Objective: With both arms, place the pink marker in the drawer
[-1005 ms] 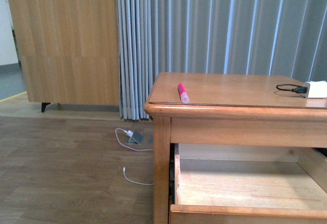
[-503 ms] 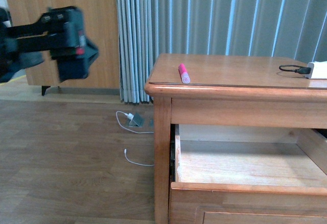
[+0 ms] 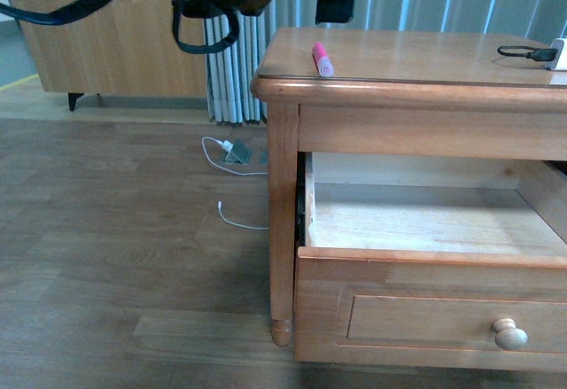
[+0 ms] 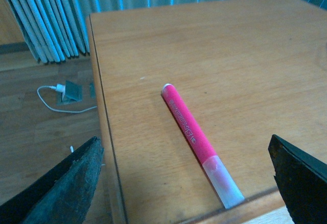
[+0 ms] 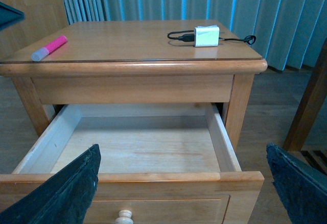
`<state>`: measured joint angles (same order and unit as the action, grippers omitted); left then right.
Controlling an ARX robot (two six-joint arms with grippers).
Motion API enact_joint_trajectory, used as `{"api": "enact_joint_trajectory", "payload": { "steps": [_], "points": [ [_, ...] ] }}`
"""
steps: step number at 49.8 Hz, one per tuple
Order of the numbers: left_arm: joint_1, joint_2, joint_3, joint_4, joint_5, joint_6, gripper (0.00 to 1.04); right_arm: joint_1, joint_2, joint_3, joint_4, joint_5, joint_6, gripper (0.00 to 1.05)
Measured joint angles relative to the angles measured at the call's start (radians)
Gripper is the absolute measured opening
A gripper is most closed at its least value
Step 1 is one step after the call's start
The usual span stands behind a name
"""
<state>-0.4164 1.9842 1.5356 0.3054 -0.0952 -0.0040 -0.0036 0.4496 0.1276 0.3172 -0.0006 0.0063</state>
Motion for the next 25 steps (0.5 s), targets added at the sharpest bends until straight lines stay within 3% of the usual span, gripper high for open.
{"api": "enact_joint_trajectory", "payload": {
  "steps": [9, 25],
  "points": [
    [-0.003, 0.187, 0.242, -0.134, -0.012, -0.028, 0.99, 0.0, 0.0, 0.0, 0.0, 0.0, 0.0, 0.96],
    [-0.02, 0.299, 0.424, -0.23, 0.002, 0.001, 0.99, 0.0, 0.0, 0.0, 0.0, 0.0, 0.0, 0.96]
  ]
}}
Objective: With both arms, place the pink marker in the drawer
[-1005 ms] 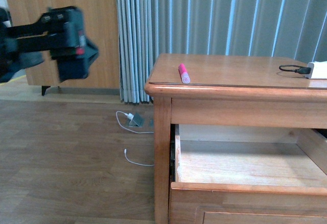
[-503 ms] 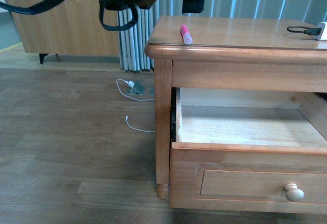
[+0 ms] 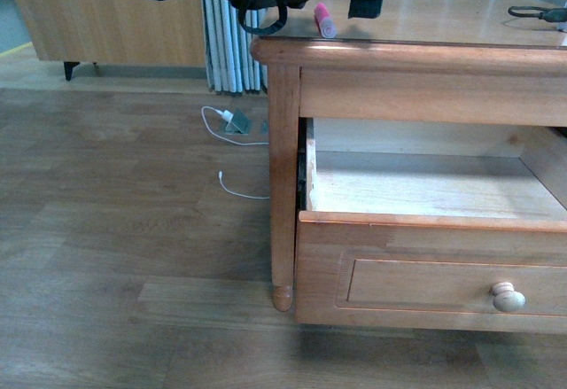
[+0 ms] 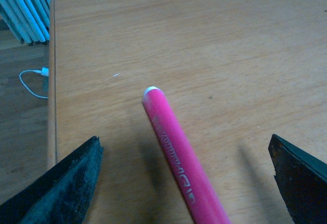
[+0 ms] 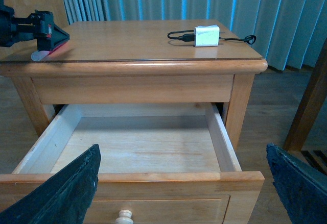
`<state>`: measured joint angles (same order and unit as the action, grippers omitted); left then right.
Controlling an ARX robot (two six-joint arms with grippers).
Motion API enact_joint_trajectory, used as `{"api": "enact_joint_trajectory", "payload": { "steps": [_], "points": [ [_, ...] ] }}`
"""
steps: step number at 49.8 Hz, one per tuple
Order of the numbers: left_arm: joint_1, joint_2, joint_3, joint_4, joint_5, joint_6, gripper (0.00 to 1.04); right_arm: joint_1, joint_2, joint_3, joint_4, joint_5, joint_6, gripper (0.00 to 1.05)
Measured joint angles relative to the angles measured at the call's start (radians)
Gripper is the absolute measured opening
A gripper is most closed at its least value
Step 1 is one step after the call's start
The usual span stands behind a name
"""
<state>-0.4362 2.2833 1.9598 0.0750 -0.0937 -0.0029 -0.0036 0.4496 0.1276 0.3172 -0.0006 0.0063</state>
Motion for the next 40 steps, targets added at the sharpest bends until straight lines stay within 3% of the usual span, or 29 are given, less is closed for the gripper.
{"api": "enact_joint_trajectory", "payload": {
  "steps": [14, 30, 40],
  "points": [
    [-0.013, 0.036, 0.078, -0.153, 0.016, 0.048, 0.99, 0.0, 0.0, 0.0, 0.0, 0.0, 0.0, 0.96],
    [-0.011, 0.031, 0.086, -0.207, -0.001, 0.057, 0.98, 0.0, 0.0, 0.0, 0.0, 0.0, 0.0, 0.96],
    [-0.011, 0.022, 0.066, -0.194, -0.015, 0.101, 0.72, 0.0, 0.0, 0.0, 0.0, 0.0, 0.0, 0.96]
  ]
}}
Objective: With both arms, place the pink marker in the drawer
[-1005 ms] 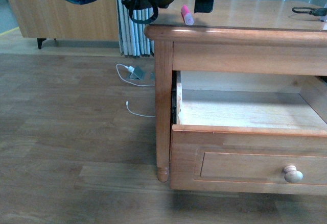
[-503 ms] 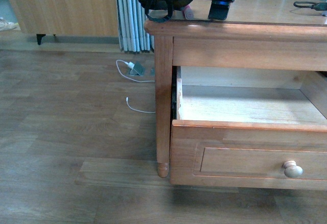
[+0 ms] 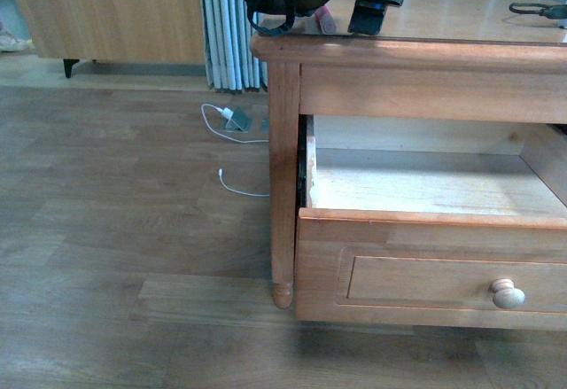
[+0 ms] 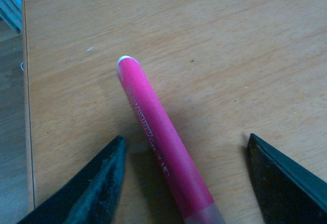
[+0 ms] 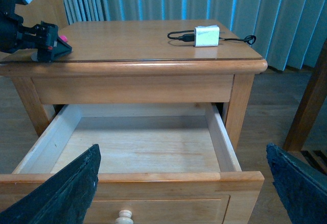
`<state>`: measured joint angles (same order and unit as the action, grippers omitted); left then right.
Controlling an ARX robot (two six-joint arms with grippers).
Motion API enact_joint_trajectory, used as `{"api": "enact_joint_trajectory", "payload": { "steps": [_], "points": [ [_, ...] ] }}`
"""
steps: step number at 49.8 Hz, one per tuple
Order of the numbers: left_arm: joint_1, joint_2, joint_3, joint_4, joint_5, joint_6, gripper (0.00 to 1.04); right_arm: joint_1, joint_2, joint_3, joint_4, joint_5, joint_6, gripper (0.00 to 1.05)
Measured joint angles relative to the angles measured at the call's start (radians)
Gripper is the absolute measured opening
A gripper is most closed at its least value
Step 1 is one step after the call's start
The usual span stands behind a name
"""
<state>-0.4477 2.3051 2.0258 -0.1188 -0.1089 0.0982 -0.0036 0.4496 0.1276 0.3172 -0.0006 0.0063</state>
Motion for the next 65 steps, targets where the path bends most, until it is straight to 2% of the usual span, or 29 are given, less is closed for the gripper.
{"api": "enact_joint_trajectory", "payload": {
  "steps": [4, 7, 19, 32, 43, 54, 62, 65],
  "points": [
    [0.0, -0.003, -0.005, 0.0, -0.003, 0.01, 0.61, 0.0, 0.0, 0.0, 0.0, 0.0, 0.0, 0.96],
    [0.0, -0.003, -0.008, 0.0, -0.007, 0.023, 0.46, 0.0, 0.0, 0.0, 0.0, 0.0, 0.0, 0.96],
    [0.001, -0.009, -0.019, 0.0, -0.011, 0.041, 0.15, 0.0, 0.0, 0.0, 0.0, 0.0, 0.0, 0.96],
    [0.015, -0.051, -0.082, 0.03, 0.008, 0.066, 0.14, 0.0, 0.0, 0.0, 0.0, 0.0, 0.0, 0.96],
    [0.049, -0.132, -0.216, 0.108, 0.075, 0.066, 0.14, 0.0, 0.0, 0.0, 0.0, 0.0, 0.0, 0.96],
    [0.071, -0.325, -0.484, 0.199, 0.236, 0.112, 0.14, 0.0, 0.0, 0.0, 0.0, 0.0, 0.0, 0.96],
    [0.043, -0.434, -0.618, 0.225, 0.386, 0.182, 0.14, 0.0, 0.0, 0.0, 0.0, 0.0, 0.0, 0.96],
    [0.024, -0.441, -0.639, 0.225, 0.395, 0.212, 0.14, 0.0, 0.0, 0.0, 0.0, 0.0, 0.0, 0.96]
  ]
}}
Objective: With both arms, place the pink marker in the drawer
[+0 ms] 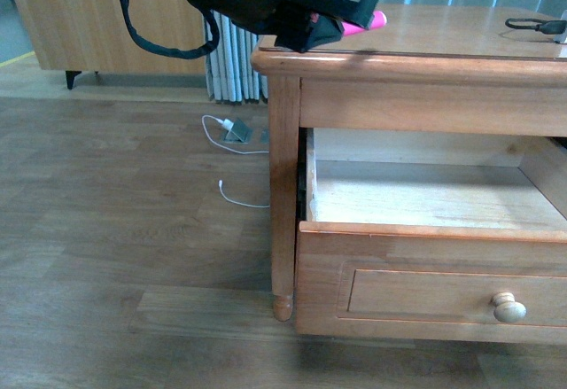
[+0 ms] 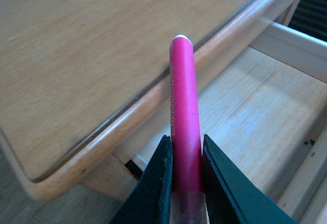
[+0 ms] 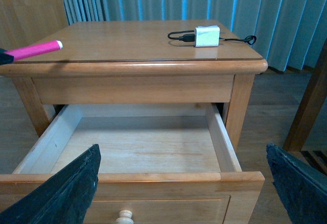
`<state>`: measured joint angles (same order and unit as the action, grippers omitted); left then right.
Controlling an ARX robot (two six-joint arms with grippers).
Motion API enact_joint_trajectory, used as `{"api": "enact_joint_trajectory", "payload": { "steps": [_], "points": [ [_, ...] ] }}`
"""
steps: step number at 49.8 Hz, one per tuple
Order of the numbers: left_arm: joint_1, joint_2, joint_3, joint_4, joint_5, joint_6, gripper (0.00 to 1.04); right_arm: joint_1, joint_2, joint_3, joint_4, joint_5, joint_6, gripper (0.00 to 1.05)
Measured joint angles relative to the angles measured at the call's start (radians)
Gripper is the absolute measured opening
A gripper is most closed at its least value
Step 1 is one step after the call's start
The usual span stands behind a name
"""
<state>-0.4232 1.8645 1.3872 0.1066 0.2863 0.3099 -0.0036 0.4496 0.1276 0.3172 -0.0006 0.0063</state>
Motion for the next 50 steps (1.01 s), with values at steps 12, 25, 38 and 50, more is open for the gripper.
{"api": "enact_joint_trajectory", "payload": {
  "steps": [12, 25, 38, 50],
  "points": [
    [-0.081, 0.077, 0.016, 0.003, -0.023, 0.041, 0.14, 0.0, 0.0, 0.0, 0.0, 0.0, 0.0, 0.96],
    [-0.157, 0.257, 0.109, 0.005, -0.082, 0.044, 0.14, 0.0, 0.0, 0.0, 0.0, 0.0, 0.0, 0.96],
    [-0.173, 0.362, 0.172, 0.002, -0.128, 0.032, 0.14, 0.0, 0.0, 0.0, 0.0, 0.0, 0.0, 0.96],
    [-0.174, 0.396, 0.178, 0.003, -0.132, 0.006, 0.37, 0.0, 0.0, 0.0, 0.0, 0.0, 0.0, 0.96]
  ]
}}
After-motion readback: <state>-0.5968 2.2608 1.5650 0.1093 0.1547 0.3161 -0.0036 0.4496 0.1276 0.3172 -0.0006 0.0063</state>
